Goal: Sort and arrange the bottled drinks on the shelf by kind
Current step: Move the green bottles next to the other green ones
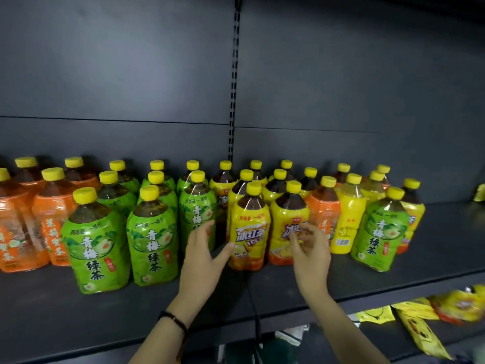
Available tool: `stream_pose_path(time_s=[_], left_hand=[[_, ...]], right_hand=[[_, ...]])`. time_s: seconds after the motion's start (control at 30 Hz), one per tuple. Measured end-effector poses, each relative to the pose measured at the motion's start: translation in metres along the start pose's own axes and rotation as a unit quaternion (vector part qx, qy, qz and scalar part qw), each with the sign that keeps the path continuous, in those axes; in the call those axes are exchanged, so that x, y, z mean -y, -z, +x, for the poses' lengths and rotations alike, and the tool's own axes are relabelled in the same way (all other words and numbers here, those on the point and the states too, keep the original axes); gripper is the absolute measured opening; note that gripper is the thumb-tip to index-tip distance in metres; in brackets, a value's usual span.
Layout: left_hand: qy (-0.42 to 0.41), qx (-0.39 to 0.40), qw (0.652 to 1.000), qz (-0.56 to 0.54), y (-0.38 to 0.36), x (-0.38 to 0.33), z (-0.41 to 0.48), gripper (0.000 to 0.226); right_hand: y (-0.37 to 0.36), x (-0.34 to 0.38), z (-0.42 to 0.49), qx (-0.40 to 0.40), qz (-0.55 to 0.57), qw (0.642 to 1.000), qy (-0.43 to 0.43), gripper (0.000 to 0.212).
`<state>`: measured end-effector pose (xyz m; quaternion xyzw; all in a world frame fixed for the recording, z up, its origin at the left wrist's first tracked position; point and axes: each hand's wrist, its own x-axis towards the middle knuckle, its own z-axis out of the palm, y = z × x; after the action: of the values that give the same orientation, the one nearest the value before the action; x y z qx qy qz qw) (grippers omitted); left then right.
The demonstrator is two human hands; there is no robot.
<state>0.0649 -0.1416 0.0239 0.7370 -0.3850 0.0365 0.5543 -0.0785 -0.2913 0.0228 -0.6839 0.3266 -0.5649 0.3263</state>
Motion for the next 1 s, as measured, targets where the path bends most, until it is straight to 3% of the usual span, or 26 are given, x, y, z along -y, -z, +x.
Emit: stream_pose_path(time_s=[0.1, 0.27, 0.37, 0.47, 0.6, 0.83, 1.0], left_hand=[[0.063, 0.005, 0.997, -0.034, -0.027, -0.007, 0.012, 0.077], [0.088, -0.018, 0.995, -0.033, -0.063, -0.001, 0.003, 0.057], [0.101, -0.055, 0.993, -0.004, -0.075, 0.004, -0.005, 0.061], [0.118, -0.102, 0.988, 0.004, -0.089, 0.002, -0.01, 0.058], [0.137, -0.146, 0.98, -0.005, -0.105, -0.014, -0.01, 0.062], [0.17, -0.183, 0.968, -0.018, -0.114, -0.023, -0.015, 0.067], [0.173, -0.182, 0.967, -0.036, -0.115, -0.025, -0.017, 0.065]], right_hand=[[0.044, -0.031, 0.022, 0.024, -0.035, 0.998, -0.042, 0.03], [0.114, -0.077, 0.052, 0.064, -0.103, 0.99, -0.077, 0.043], [0.147, -0.094, 0.066, 0.012, -0.091, 0.994, -0.062, 0.04], [0.173, -0.116, 0.087, -0.036, -0.087, 0.993, -0.069, 0.058], [0.185, -0.143, 0.121, 0.084, -0.022, 0.989, -0.116, 0.087], [0.191, -0.15, 0.125, 0.139, 0.064, 0.983, -0.103, 0.074], [0.192, -0.15, 0.106, 0.185, 0.083, 0.973, -0.111, 0.081]])
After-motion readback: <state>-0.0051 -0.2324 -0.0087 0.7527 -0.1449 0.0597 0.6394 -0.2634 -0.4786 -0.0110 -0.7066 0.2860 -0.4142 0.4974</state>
